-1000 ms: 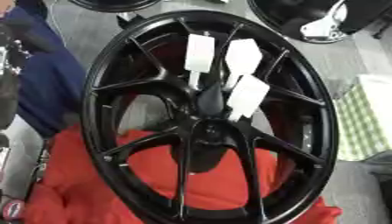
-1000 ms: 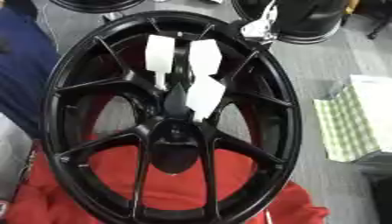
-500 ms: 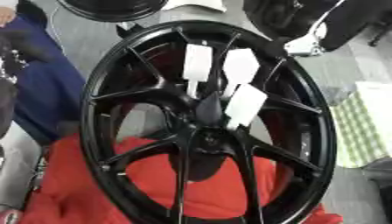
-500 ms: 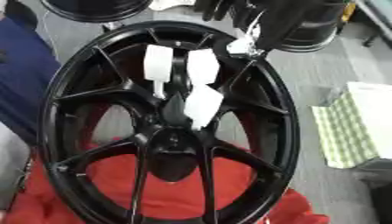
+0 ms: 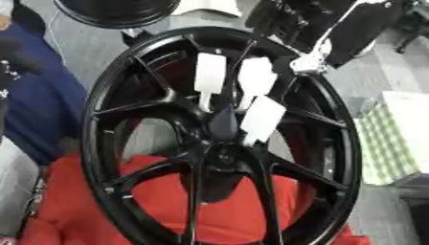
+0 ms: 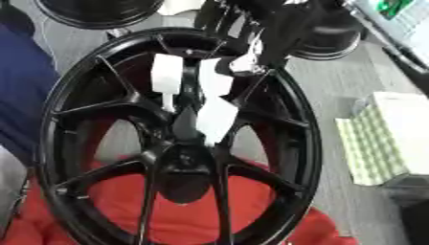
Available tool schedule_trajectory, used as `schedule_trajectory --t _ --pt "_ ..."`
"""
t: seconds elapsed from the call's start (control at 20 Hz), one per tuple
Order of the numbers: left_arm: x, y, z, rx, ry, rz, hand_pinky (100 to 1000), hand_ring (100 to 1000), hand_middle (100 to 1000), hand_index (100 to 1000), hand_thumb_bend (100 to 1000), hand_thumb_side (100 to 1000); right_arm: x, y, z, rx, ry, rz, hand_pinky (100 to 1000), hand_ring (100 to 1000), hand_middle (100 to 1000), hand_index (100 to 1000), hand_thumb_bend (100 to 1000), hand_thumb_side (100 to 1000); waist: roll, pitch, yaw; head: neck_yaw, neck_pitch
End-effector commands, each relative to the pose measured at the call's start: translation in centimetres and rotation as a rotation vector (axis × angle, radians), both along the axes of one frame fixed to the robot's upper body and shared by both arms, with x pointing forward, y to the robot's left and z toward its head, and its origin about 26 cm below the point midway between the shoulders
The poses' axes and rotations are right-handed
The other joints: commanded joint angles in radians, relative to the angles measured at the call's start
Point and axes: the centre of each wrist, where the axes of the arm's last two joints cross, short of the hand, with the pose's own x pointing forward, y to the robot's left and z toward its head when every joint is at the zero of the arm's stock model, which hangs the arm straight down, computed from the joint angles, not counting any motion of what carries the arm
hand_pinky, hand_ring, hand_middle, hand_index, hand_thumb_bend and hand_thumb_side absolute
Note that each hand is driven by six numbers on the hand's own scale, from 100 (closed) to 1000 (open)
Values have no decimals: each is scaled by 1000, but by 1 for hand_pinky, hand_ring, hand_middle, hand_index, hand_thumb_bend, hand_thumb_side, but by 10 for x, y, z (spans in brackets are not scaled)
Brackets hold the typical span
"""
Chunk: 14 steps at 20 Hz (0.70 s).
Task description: Pull the pin out of the wheel hub.
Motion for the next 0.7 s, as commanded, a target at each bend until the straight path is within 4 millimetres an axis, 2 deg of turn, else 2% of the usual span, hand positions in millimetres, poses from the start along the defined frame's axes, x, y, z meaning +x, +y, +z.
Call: schedule_trajectory --t 0.05,0.7 --pt "-1 -2 8 21 -27 -13 849 606 536 735 100 647 -2 -2 10 -18 38 -49 777 889 803 866 302 100 8 -15 0 -2 6" --pt "-1 -2 10 26 -27 -18 849 606 537 734 100 652 -1 1 5 -19 71 -41 775 894 806 869 316 100 -1 -2 3 20 26"
